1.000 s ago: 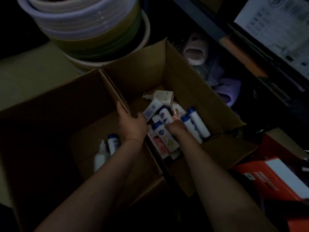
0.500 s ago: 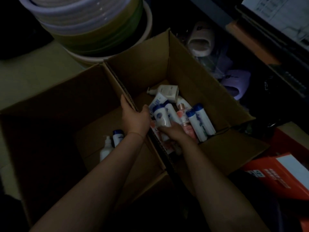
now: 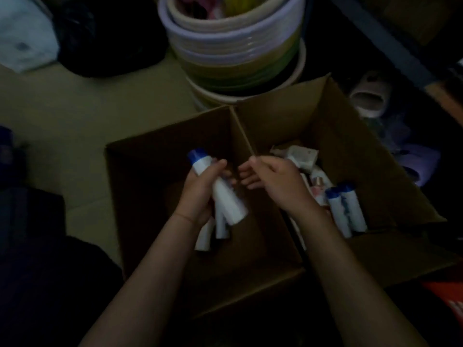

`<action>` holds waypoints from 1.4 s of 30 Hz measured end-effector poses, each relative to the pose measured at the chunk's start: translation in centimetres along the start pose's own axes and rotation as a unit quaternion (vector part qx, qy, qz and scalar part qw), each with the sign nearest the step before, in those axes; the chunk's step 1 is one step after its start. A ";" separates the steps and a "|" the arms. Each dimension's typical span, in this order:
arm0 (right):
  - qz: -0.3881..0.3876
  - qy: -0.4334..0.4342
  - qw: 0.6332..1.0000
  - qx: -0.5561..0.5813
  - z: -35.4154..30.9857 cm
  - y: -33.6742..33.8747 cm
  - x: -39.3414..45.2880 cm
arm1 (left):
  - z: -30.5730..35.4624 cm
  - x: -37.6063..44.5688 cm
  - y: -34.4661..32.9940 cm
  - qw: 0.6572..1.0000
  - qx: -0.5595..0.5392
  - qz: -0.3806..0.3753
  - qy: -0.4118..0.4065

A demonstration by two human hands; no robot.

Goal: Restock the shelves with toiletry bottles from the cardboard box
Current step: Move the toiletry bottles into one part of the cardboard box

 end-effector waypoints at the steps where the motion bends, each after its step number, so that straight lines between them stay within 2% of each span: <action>1: 0.020 0.008 1.000 -0.022 0.1 -0.6 0.4 | -0.3 -0.2 1.9 0.998 0.034 0.044 0.025; 3: 0.071 0.020 0.995 -0.073 0.5 -0.6 0.5 | -1.5 -0.6 5.1 0.982 0.125 0.111 0.090; 6: 0.127 0.016 0.989 -0.079 1.7 0.6 0.3 | -2.6 -0.5 6.8 0.974 0.146 0.128 0.115; 8: 0.155 0.004 0.986 -0.054 2.3 1.8 0.2 | -2.7 0.1 5.7 0.980 0.127 0.110 0.109; 11: 0.188 -0.026 0.981 -0.041 4.0 4.3 0.1 | -3.0 1.0 1.2 0.984 0.143 0.028 0.101; 15: 0.232 -0.132 0.964 -0.003 8.9 8.6 0.3 | -4.1 2.1 -6.5 0.983 0.161 -0.029 0.079; 18: 0.231 -0.211 0.950 0.015 13.2 11.2 0.4 | -5.1 3.3 -9.6 0.980 0.190 -0.005 0.054; 20: 0.206 -0.239 0.949 -0.022 16.3 12.4 1.3 | -5.8 4.0 -10.1 0.980 0.197 0.014 0.033; 24: 0.153 -0.273 0.943 -0.112 19.9 12.8 3.4 | -6.9 4.9 -9.3 0.975 0.219 0.024 0.005; 29: 0.165 -0.288 0.918 -0.218 23.4 12.3 4.7 | -7.4 5.7 -8.7 0.974 0.226 0.022 -0.015; 33: 0.153 -0.323 0.923 -0.139 24.0 11.4 4.5 | -7.6 6.1 -8.9 0.970 0.241 0.031 -0.016; 38: 0.131 -0.325 0.935 0.044 20.7 11.8 2.9 | -7.2 5.7 -9.0 0.970 0.243 0.025 -0.002; 40: 0.104 -0.286 0.944 0.130 18.3 11.7 1.8 | -6.9 5.2 -9.5 0.971 0.239 0.022 0.002; 42: 0.079 -0.203 0.954 0.207 14.8 11.1 0.4 | -6.4 4.4 -9.7 0.975 0.222 0.018 0.009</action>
Point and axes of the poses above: each hand's wrist, its own x-axis towards the middle knuckle, its own y-axis out of the back of the hand, z = x × y, the point moved 3 cm from there along x, towards the middle knuckle, and after that the axes turned 11 degrees about -z, right-handed, at the moved point
